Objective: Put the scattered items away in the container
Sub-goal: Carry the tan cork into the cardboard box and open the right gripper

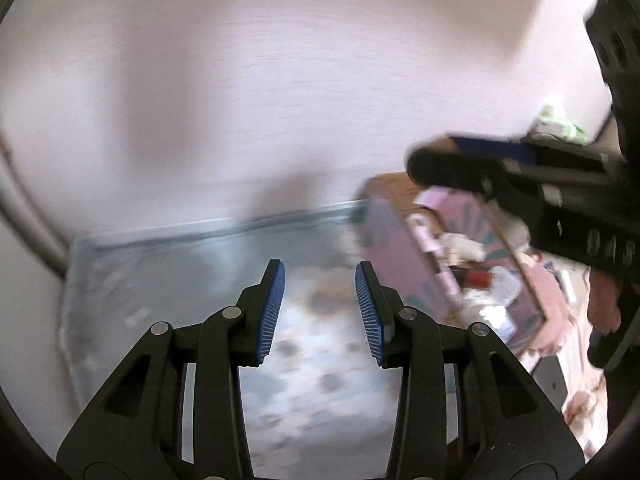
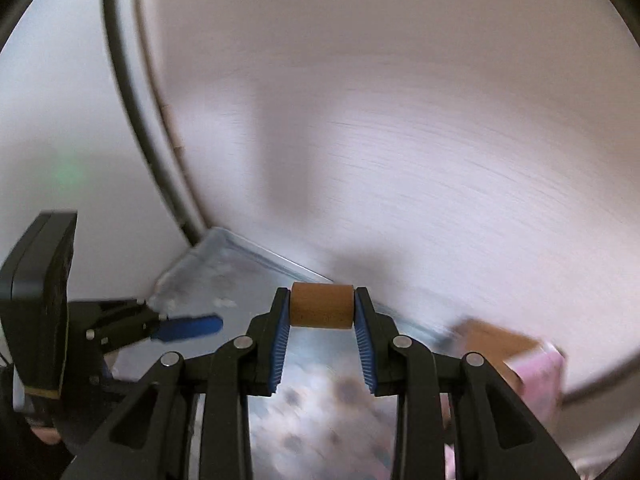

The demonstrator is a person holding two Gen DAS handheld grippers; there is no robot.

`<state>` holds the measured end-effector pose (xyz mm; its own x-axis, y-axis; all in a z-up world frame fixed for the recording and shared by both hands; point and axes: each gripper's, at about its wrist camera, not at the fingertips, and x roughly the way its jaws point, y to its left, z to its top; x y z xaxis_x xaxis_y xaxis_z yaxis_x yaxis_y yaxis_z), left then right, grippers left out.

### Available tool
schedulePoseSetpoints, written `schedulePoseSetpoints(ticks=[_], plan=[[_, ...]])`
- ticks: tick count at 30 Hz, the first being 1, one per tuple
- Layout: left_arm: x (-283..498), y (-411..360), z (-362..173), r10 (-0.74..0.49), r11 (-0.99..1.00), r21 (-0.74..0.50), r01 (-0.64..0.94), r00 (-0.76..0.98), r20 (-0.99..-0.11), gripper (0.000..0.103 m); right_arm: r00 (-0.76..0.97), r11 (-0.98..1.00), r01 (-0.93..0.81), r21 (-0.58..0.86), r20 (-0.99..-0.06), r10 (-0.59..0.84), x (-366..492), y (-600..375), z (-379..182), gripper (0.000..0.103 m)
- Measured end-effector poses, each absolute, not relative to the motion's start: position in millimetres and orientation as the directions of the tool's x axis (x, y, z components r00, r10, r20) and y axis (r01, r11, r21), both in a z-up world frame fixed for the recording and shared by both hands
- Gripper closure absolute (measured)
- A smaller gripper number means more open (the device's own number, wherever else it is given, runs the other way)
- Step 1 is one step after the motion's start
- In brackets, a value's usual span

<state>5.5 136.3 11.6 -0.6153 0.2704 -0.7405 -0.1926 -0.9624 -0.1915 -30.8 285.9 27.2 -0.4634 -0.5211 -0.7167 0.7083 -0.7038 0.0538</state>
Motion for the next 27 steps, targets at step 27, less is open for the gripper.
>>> schedulePoseSetpoints(ticks=[27], plan=[[-34, 326, -22, 0.377, -0.852, -0.131, -0.507, -0.422, -0.824, 0.069, -0.519, -0.946, 0.291, 0.143, -0.807, -0.282, 20, 497, -35, 0.075]])
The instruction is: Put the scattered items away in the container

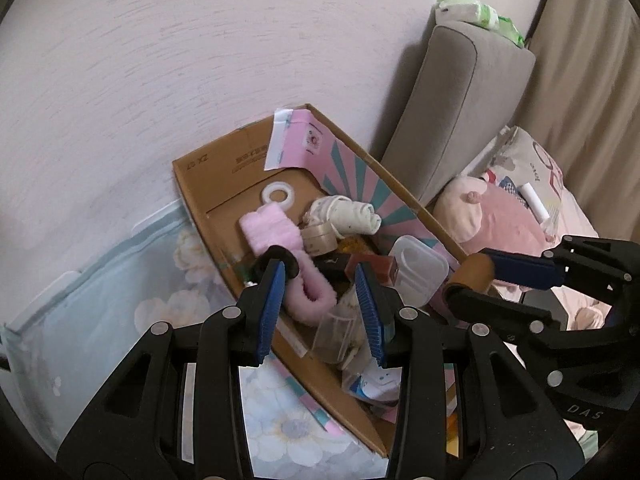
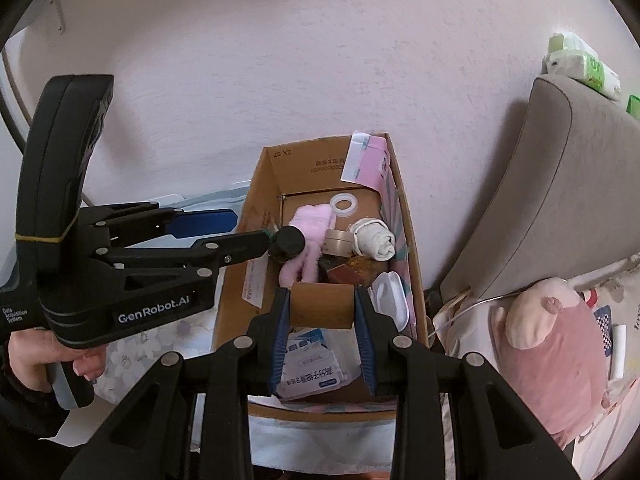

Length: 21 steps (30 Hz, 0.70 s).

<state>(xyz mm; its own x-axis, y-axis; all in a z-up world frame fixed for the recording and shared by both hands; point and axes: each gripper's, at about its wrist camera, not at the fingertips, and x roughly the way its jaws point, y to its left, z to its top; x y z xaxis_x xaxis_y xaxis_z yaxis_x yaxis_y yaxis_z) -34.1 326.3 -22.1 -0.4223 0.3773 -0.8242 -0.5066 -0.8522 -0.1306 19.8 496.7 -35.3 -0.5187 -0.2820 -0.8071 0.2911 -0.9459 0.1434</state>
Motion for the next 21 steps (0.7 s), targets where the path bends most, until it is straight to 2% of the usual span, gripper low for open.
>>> schedulePoseSetpoints(ticks=[3, 4, 5, 6, 7, 8, 9, 10, 21], plan=[[-43, 325, -22, 0.361, -0.868, -0.133, -0.479, -0.423, -0.831, 0.069, -0.498, -0.943, 0.293, 0.159, -0.816, -0.293, 14, 499, -39, 0.075], [-45, 324, -22, 0.352, -0.874, -0.132, -0.467, -0.424, -0.835, 0.066, -0.487, -0.941, 0.295, 0.165, -0.821, -0.297, 11, 498, -43, 0.074], [-49, 323, -23, 0.343, -0.879, -0.133, -0.458, -0.414, -0.843, 0.049, -0.470, -0.938, 0.298, 0.175, -0.829, -0.304, 9, 497, -45, 0.074], [-51, 322, -24, 0.342, -0.879, -0.137, -0.456, -0.404, -0.849, 0.028, -0.457, -0.938, 0.296, 0.180, -0.836, -0.304, 6, 497, -47, 0.073], [-53, 321, -25, 0.336, -0.881, -0.139, -0.452, -0.392, -0.856, 0.004, -0.456, -0.940, 0.291, 0.178, -0.838, -0.299, 5, 497, -49, 0.058], [-53, 320, -24, 0.340, -0.883, -0.141, -0.447, -0.404, -0.849, 0.000, -0.461, -0.944, 0.282, 0.171, -0.838, -0.290, 4, 498, -50, 0.046], [-52, 318, -24, 0.337, -0.885, -0.140, -0.444, -0.404, -0.851, 0.000, -0.467, -0.945, 0.278, 0.171, -0.836, -0.288, 4, 499, -50, 0.024], [-52, 317, -26, 0.335, -0.887, -0.142, -0.439, -0.400, -0.853, 0.000, -0.468, -0.945, 0.275, 0.178, -0.833, -0.293, 4, 500, -50, 0.020], [-38, 315, -35, 0.263, -0.923, -0.100, -0.371, -0.421, -0.868, 0.000, -0.488, -0.967, 0.210, 0.144, -0.842, -0.231, 21, 489, -44, 0.020]])
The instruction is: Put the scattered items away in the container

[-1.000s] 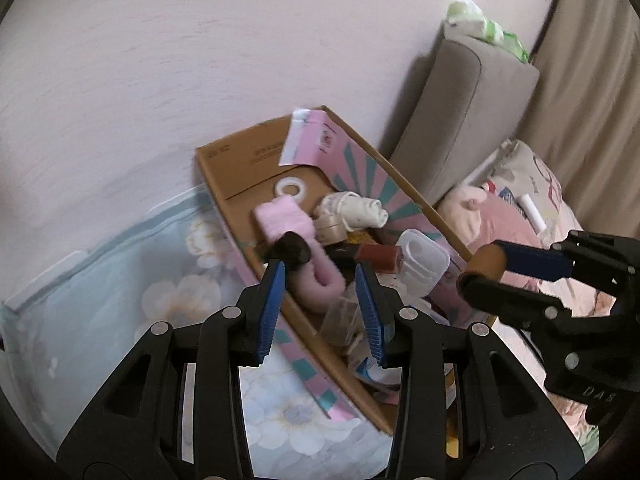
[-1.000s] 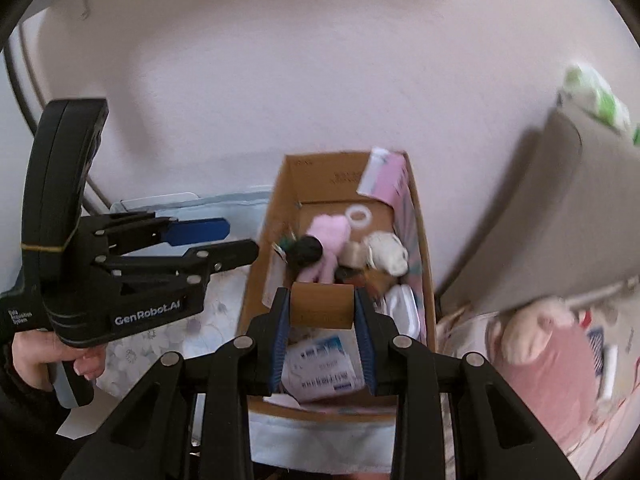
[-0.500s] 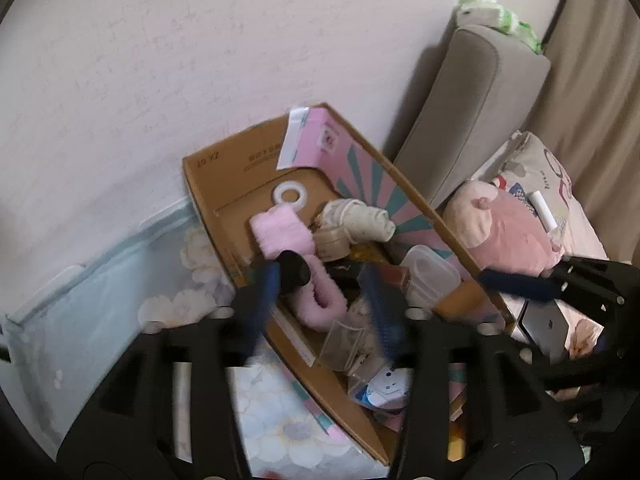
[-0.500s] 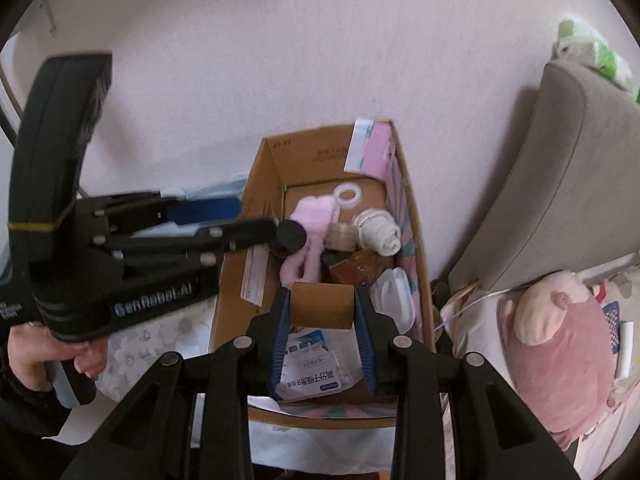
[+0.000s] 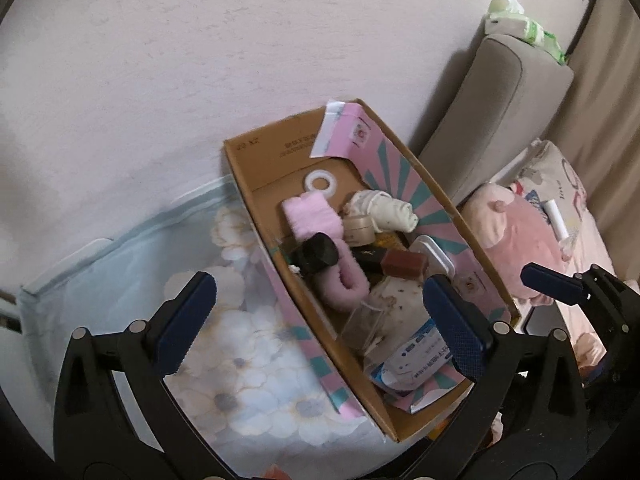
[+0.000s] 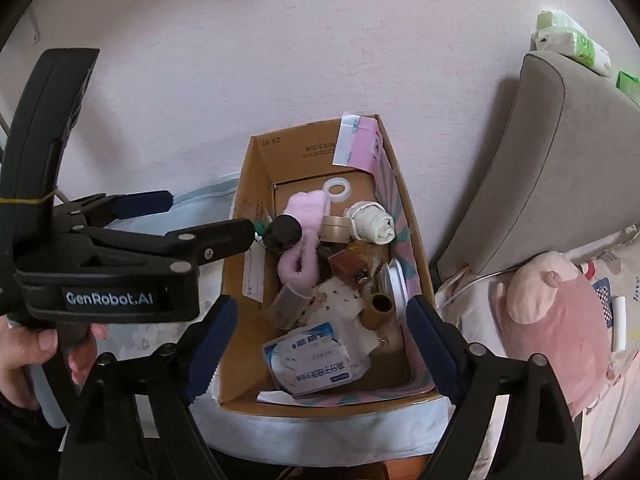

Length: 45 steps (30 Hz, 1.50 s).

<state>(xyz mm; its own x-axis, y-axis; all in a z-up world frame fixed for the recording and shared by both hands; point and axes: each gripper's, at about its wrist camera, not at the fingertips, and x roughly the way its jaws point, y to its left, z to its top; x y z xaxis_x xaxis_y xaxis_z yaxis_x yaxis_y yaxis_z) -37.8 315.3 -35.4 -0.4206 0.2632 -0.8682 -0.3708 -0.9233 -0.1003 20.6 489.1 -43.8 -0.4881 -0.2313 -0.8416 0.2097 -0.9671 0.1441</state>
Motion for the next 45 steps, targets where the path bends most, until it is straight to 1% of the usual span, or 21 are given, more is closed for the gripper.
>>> schedulePoseSetpoints(ticks=[6, 9, 11, 14, 23, 30, 45], plan=[[-45, 313, -37, 0.243, -0.940, -0.101, -0.325, -0.435, -0.867, 0.000, -0.503, -0.972, 0.203, 0.121, -0.839, -0.210, 18, 486, -41, 0.020], [-48, 312, -35, 0.200, -0.955, -0.072, -0.289, -0.446, -0.872, 0.000, -0.500, -0.974, 0.192, 0.118, -0.843, -0.200, 17, 486, -41, 0.019], [-49, 311, -35, 0.160, -0.961, -0.031, -0.276, -0.460, -0.873, 0.000, -0.497, -0.975, 0.187, 0.117, -0.845, -0.197, 17, 486, -43, 0.019], [-48, 308, -33, 0.137, -0.964, -0.008, -0.265, -0.471, -0.872, 0.000, -0.500, -0.979, 0.166, 0.117, -0.846, -0.186, 17, 485, -42, 0.019], [-45, 299, -27, 0.155, -0.965, -0.033, -0.260, -0.466, -0.871, 0.000, -0.491, -0.980, 0.160, 0.117, -0.852, -0.182, 14, 482, -44, 0.019], [-45, 299, -27, 0.152, -0.966, -0.031, -0.257, -0.464, -0.873, 0.000, -0.502, -0.985, 0.141, 0.098, -0.850, -0.156, 16, 479, -43, 0.019], [-41, 293, -21, 0.161, -0.964, -0.036, -0.263, -0.471, -0.867, 0.000, -0.504, -0.987, 0.126, 0.101, -0.850, -0.151, 17, 478, -42, 0.019]])
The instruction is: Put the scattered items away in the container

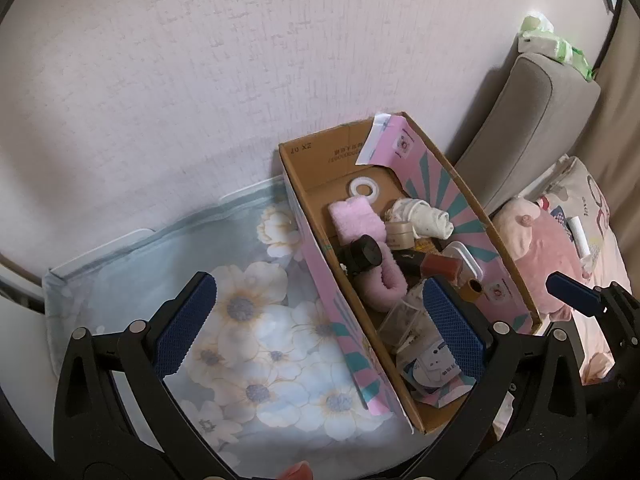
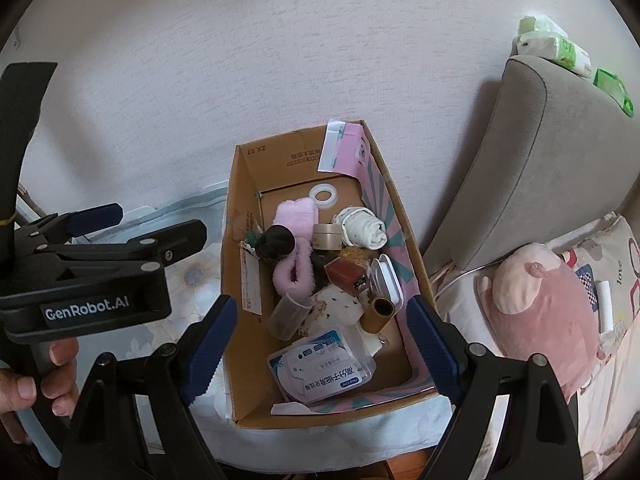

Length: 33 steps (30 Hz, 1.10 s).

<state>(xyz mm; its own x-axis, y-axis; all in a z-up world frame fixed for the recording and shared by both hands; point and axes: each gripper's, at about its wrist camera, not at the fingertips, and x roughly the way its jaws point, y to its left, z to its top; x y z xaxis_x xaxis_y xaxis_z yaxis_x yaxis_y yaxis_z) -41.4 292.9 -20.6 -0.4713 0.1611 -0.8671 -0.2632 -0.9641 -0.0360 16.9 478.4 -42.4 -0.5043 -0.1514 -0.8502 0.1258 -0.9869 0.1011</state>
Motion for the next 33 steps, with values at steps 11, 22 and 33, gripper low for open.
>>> schedulePoseSetpoints(ticks=[11, 22, 33], plan=[[-35, 282, -12, 0.155, -0.968, -0.035, -0.247, -0.488, -0.859, 0.000, -0.513, -0.988, 0.117, 0.100, -0.846, -0.147, 21, 474, -39, 0.019], [2, 216, 54, 0.105, -0.991, -0.041, -0.124, -0.576, -0.811, 0.000, -0.531, -0.989, 0.139, 0.050, -0.839, -0.117, 34, 434, 2, 0.020], [45, 134, 86, -0.051, -0.997, 0.004, 0.075, -0.636, -0.770, 0.000, -0.576, -0.966, 0.256, 0.035, -0.797, -0.182, 62, 366, 44, 0.019]])
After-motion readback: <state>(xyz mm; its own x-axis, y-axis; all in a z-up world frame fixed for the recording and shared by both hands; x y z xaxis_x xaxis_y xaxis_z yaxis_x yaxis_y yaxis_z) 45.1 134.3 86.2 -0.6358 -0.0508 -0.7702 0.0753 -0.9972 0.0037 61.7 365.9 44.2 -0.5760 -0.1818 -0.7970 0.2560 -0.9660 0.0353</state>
